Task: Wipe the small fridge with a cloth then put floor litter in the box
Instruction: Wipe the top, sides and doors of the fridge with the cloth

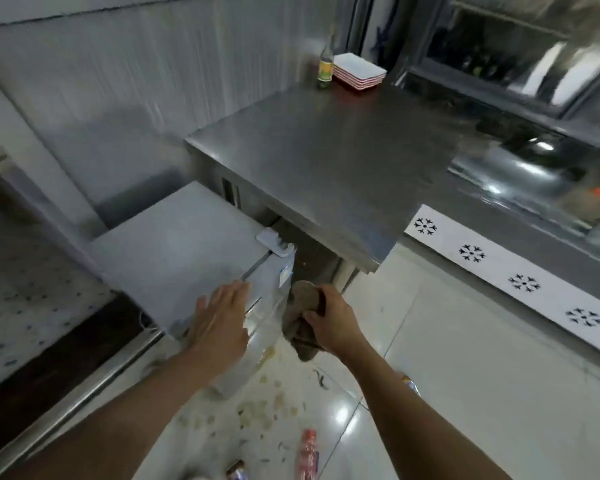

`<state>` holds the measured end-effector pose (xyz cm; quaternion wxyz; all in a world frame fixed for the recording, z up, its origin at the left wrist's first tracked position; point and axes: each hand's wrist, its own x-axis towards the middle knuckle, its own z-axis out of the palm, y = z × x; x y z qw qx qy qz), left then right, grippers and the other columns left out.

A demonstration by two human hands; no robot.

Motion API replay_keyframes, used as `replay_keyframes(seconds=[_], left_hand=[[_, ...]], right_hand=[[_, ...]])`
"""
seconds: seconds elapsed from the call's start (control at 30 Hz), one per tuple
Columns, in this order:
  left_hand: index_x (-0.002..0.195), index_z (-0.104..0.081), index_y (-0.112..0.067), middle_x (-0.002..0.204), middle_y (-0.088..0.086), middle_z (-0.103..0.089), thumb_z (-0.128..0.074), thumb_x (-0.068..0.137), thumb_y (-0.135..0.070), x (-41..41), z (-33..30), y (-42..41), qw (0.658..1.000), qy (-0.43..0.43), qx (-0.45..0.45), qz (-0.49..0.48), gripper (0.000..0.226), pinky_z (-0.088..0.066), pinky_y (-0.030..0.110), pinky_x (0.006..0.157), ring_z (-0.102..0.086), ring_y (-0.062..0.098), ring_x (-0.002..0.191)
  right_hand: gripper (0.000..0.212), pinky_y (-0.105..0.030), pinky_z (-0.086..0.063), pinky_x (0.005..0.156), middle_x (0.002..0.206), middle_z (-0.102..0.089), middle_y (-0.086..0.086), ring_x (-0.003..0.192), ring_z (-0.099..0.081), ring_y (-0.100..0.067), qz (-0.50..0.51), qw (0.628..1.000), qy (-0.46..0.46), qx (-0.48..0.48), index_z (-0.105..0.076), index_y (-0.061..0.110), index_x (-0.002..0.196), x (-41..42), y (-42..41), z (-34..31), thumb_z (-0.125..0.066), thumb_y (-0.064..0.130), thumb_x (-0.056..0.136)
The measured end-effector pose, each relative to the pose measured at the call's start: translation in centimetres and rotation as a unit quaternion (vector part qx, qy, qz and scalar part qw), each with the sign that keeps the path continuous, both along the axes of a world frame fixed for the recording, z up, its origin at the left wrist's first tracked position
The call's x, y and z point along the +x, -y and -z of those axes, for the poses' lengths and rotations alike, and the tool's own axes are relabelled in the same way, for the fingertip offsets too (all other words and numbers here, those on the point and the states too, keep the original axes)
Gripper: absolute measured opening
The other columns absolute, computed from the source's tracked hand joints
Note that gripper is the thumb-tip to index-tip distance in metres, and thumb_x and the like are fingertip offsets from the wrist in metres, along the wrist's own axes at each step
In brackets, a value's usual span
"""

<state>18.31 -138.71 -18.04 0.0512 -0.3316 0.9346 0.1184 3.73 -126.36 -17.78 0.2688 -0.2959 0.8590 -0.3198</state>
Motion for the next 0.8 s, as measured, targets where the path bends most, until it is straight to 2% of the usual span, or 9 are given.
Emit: replay_keyframes(seconds=[0.07,0.2,0.23,0.3,0.43,0.8], left_hand=[[0.147,-0.013,-0.017,0.154,-0.001,-0.021,-0.058,0.085,-0.027,0.1,0.1,-2.4,0.999,0.003,0.002,-0.053,0.078,-0.021,0.038,0.11,-0.023,0.017,0.14],[0.148,-0.012,-0.02,0.156,-0.002,-0.018,-0.058,0.085,-0.026,1.1,-0.1,-6.4,0.989,0.001,0.015,-0.146,0.078,-0.017,0.04,0.116,-0.018,0.017,0.142],[0.148,-0.013,-0.019,0.156,-0.001,-0.018,-0.058,0.085,-0.026,1.4,0.0,-7.1,0.987,0.0,0.015,-0.163,0.078,-0.017,0.041,0.117,-0.017,0.018,0.143],[0.148,-0.013,-0.019,0.156,0.0,-0.019,-0.058,0.086,-0.026,2.2,0.0,-8.5,0.981,-0.002,0.015,-0.193,0.077,-0.016,0.041,0.116,-0.017,0.019,0.143],[0.149,-0.015,-0.018,0.156,0.001,-0.02,-0.059,0.086,-0.028,4.3,0.3,-9.9,0.971,-0.007,0.008,-0.239,0.077,-0.016,0.039,0.117,-0.018,0.019,0.144],[0.143,-0.026,-0.02,0.144,0.001,-0.038,-0.068,0.078,-0.024,7.1,4.7,-10.4,0.945,-0.037,0.005,-0.326,0.077,-0.03,0.039,0.108,-0.034,0.021,0.134]], right_hand=[[0.034,-0.017,-0.039,0.08,0.119,-0.056,-0.007,0.097,-0.053,-0.017,-0.034,0.999,0.003,-0.011,-0.049,0.009,0.121,-1.1,-1.1,0.0,-0.058,0.008,0.087],[0.038,-0.024,-0.043,0.096,0.13,-0.045,-0.012,0.109,-0.055,-0.025,-0.089,0.996,-0.008,-0.004,-0.047,0.007,0.124,-2.6,-2.8,-0.1,-0.06,0.01,0.089],[0.039,-0.03,-0.044,0.1,0.132,-0.043,-0.012,0.11,-0.056,-0.026,-0.096,0.995,-0.001,-0.003,-0.047,0.007,0.125,-2.7,-3.0,0.0,-0.06,0.01,0.089],[0.042,-0.039,-0.043,0.103,0.134,-0.041,-0.012,0.113,-0.055,-0.029,-0.114,0.993,0.01,0.002,-0.045,0.009,0.128,-2.5,-3.3,0.2,-0.06,0.011,0.089],[0.047,-0.042,-0.039,0.105,0.135,-0.042,-0.014,0.118,-0.051,-0.032,-0.16,0.987,-0.016,0.003,-0.041,0.01,0.134,-1.1,-2.7,1.1,-0.058,0.015,0.09],[0.051,-0.019,-0.03,0.105,0.141,-0.032,-0.01,0.124,-0.047,-0.025,-0.248,0.968,-0.026,-0.035,-0.037,0.015,0.14,1.7,-0.5,4.7,-0.053,0.009,0.093]])
